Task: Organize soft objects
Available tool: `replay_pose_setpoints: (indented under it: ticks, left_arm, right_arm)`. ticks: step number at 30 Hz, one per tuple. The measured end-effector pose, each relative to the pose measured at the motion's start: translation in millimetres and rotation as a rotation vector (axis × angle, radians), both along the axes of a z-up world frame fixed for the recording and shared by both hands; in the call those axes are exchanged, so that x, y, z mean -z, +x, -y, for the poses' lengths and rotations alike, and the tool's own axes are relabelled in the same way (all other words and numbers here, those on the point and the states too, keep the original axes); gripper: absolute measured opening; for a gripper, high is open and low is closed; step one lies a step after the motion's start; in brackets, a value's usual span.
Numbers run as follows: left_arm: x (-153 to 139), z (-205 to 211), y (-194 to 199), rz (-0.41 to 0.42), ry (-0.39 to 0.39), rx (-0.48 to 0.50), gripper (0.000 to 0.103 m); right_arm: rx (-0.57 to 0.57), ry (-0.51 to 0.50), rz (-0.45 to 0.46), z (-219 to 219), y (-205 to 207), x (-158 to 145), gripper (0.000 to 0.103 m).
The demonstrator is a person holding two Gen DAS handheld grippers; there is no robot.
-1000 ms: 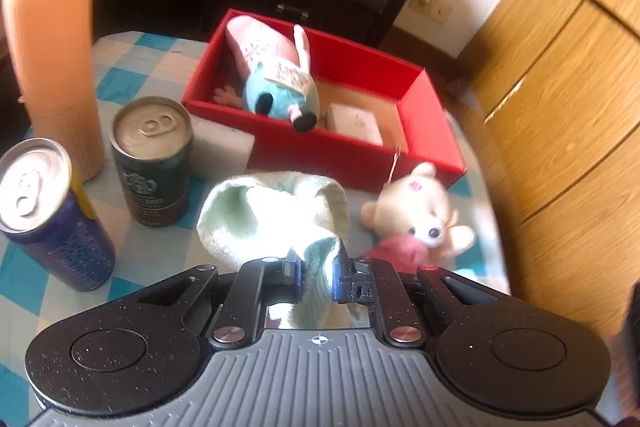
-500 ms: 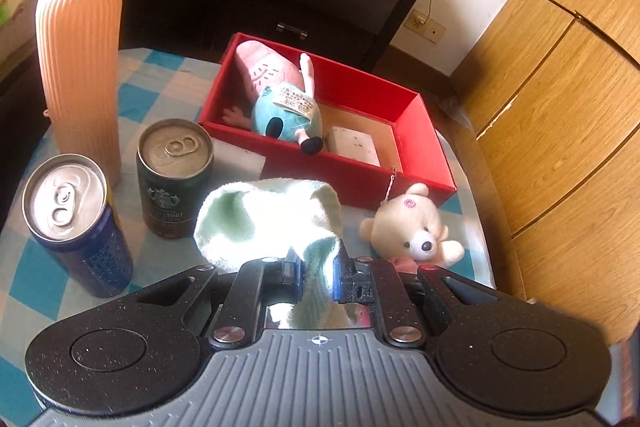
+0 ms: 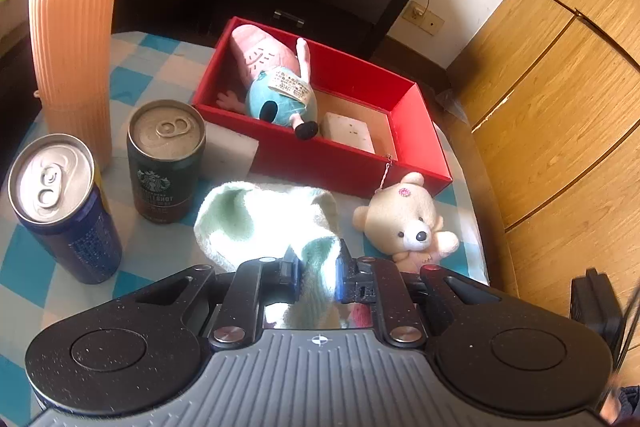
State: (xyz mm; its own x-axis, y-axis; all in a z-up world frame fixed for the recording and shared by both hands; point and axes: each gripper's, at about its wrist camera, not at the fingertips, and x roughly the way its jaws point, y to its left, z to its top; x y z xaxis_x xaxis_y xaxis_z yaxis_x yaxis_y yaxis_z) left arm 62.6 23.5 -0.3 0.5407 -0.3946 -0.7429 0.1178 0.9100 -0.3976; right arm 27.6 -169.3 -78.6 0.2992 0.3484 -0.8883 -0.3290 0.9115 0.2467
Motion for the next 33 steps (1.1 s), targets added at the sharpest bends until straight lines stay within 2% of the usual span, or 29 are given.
replay_pose_setpoints:
  ticks: [2, 4, 7, 10, 13, 19, 26, 33]
  left_arm:
    - [-0.5, 1.0, -0.2, 0.002, -0.003, 0.005, 0.015]
    - [-1.6, 1.4, 0.0, 0.005, -0.008, 0.003, 0.015]
    - [-8.6, 1.0, -2.1, 0.03, -0.024, -0.004, 0.015]
    - [-18.1, 1.6, -4.1, 0.07, -0.032, -0.014, 0.015]
    - [-24.6, 2.6, -4.0, 0.089, -0.047, -0.024, 0.015]
    - [-43.0, 4.5, -6.6, 0.154, -0.068, -0.033, 0.014]
    - [-67.7, 8.8, -3.7, 0.236, -0.099, -0.045, 0.014]
    - [-83.3, 15.9, 8.4, 0.282, -0.107, -0.054, 0.014]
  right_arm:
    - [0.089, 0.105, -0.054, 20.8, 6.2, -3.7, 0.0]
    - [0.115, 0.151, -0.044, 30.8, 5.1, -10.5, 0.0]
    - [0.147, 0.192, -0.011, 38.9, 2.6, -25.2, 0.0]
    - [0.149, 0.241, 0.072, 42.8, -1.9, -53.8, 0.0]
    - [0.151, 0.257, 0.155, 41.4, -3.7, -77.4, 0.0]
    - [0.196, 0.227, 0.27, 37.8, -2.6, -101.9, 0.0]
    - [0.247, 0.251, 0.373, 39.6, 7.3, -122.4, 0.0]
    - [0.281, 0.276, 0.461, 40.1, 21.0, -145.7, 0.0]
